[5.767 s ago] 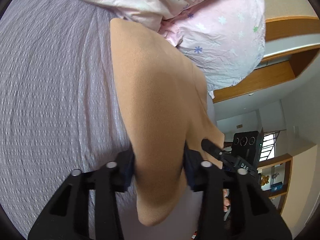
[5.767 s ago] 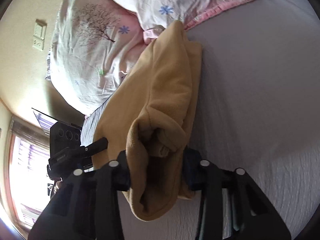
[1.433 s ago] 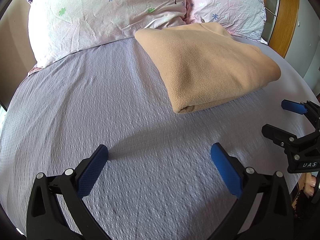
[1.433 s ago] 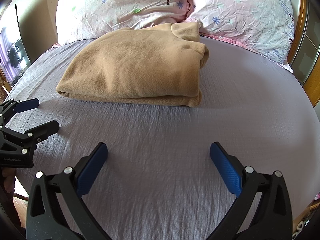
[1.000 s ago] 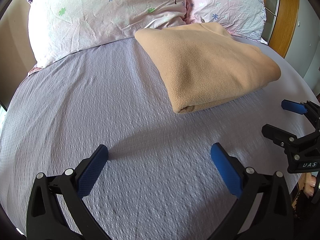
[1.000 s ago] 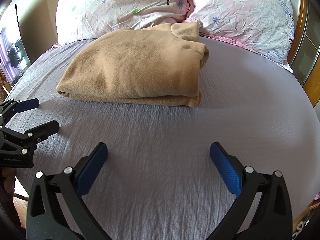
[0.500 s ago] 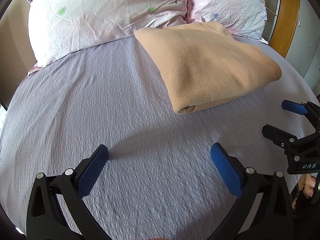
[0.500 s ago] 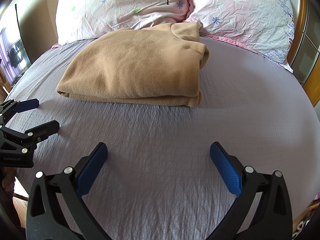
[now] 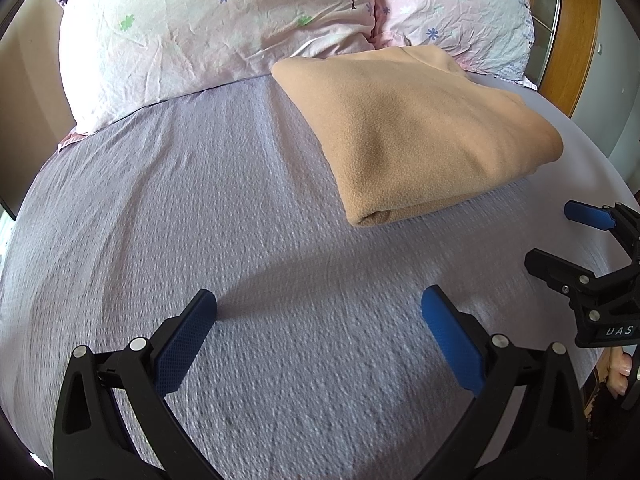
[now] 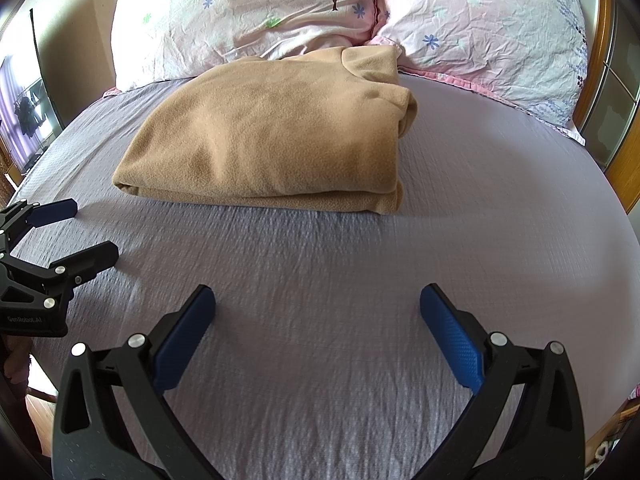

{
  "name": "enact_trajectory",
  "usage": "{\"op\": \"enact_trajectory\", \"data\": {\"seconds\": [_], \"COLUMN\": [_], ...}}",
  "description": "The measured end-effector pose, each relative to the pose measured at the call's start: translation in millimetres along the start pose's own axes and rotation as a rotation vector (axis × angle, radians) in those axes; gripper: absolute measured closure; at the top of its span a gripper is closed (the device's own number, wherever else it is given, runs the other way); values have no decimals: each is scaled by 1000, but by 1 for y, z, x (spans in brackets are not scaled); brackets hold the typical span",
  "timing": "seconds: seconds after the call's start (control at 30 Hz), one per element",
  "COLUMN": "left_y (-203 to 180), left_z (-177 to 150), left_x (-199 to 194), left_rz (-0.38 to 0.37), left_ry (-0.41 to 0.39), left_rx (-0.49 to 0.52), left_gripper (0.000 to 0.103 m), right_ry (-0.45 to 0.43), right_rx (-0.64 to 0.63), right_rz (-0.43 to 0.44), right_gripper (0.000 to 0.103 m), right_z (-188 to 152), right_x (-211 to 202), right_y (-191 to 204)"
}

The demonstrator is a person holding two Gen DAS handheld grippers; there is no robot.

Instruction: Fold small clothes

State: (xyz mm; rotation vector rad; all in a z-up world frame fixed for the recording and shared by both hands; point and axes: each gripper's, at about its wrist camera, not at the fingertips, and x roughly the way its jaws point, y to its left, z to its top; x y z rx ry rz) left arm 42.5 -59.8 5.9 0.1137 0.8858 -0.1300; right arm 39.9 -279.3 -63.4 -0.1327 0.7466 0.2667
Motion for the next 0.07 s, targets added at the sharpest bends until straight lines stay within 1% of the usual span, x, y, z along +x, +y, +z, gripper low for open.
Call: {"op": "enact_trajectory", "data": {"seconds": [0.07], "left_y": [0], "left_z": [0], "left_x": [0], "left_rz": [0], "left_ry": [0], "left_rx": [0], "left_gripper": [1], "right_ry": [0], "right_rx": [0], "right_rz": [0], "right_gripper": [2], "right_z": [0], "right_x": [0], "right_y": [0]}}
